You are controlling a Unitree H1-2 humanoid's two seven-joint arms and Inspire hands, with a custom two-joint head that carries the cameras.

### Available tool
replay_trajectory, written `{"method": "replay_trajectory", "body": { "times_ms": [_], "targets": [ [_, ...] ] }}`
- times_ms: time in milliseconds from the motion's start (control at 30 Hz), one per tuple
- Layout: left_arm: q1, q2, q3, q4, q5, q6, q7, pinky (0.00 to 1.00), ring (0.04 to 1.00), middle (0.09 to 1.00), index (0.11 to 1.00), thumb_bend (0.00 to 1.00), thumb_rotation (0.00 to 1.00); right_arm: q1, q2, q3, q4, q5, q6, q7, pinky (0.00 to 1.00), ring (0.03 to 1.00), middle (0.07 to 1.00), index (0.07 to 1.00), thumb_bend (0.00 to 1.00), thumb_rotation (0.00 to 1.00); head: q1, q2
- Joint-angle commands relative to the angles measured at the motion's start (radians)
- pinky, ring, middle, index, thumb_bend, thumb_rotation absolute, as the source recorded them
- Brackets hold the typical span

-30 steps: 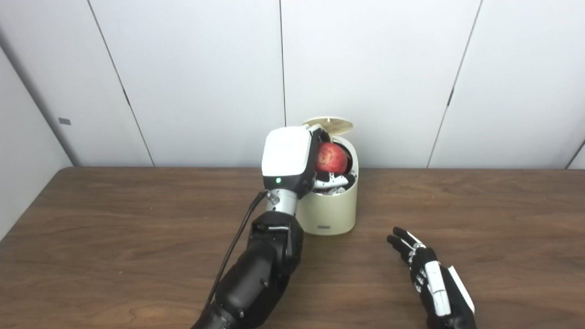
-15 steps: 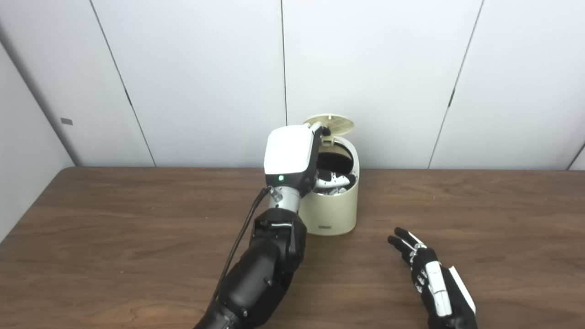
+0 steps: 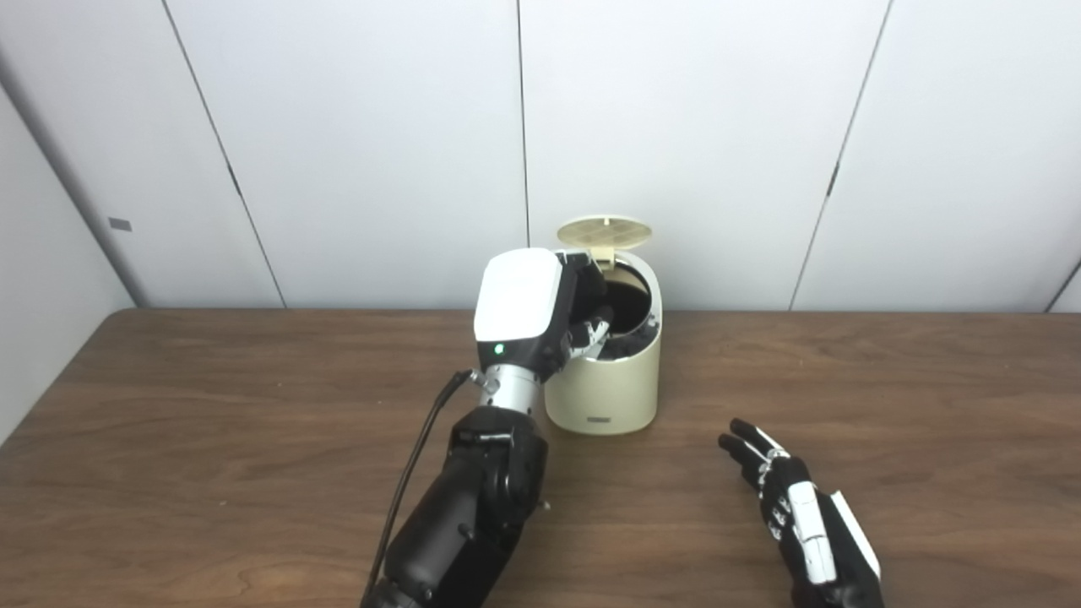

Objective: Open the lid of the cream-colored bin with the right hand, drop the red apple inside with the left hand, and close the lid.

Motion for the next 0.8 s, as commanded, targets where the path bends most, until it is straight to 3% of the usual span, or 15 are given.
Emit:
{"method": "replay_trajectory", "body": {
  "times_ms": [0, 133, 267, 467, 633, 767],
  "targets": [
    [-0.023, -0.005, 0.035, -0.008, -0.051, -0.045, 0.039, 0.35, 0.440, 0.529, 0.459, 0.47, 0.00, -0.015, -0.004, -0.007, -0.035, 0.002, -0.031, 0.001, 0.98, 0.934, 0.873, 0.870, 0.62, 1.00, 0.002, 0.001],
    [-0.008, -0.052, 0.130, -0.033, -0.255, -0.129, 0.013, 0.36, 0.432, 0.535, 0.480, 0.47, 0.00, -0.016, -0.006, -0.012, -0.032, 0.012, -0.034, 0.005, 0.99, 0.936, 0.883, 0.870, 0.61, 1.00, 0.004, -0.001],
    [-0.001, -0.080, 0.189, -0.056, -0.372, -0.181, 0.010, 0.35, 0.438, 0.533, 0.478, 0.47, 0.00, -0.015, -0.009, -0.012, -0.033, 0.010, -0.027, 0.006, 1.00, 0.946, 0.892, 0.873, 0.63, 1.00, 0.004, -0.001],
    [0.009, -0.077, 0.261, -0.094, -0.551, -0.266, -0.036, 0.36, 0.441, 0.503, 0.471, 0.48, 0.00, -0.009, -0.020, -0.012, -0.037, 0.011, -0.038, 0.012, 1.00, 0.940, 0.886, 0.870, 0.62, 1.00, 0.002, 0.001],
    [0.019, -0.072, 0.323, -0.138, -0.680, -0.281, -0.078, 0.37, 0.453, 0.480, 0.472, 0.48, 0.00, -0.009, -0.028, -0.013, -0.036, 0.018, -0.036, 0.019, 1.00, 0.938, 0.888, 0.867, 0.60, 1.00, 0.006, 0.001],
    [0.037, -0.072, 0.376, -0.186, -0.769, -0.253, -0.100, 0.38, 0.466, 0.488, 0.469, 0.48, 0.00, -0.012, -0.029, -0.012, -0.033, 0.010, -0.032, 0.016, 1.00, 0.945, 0.891, 0.875, 0.61, 1.00, 0.007, 0.000]
  ]
}}
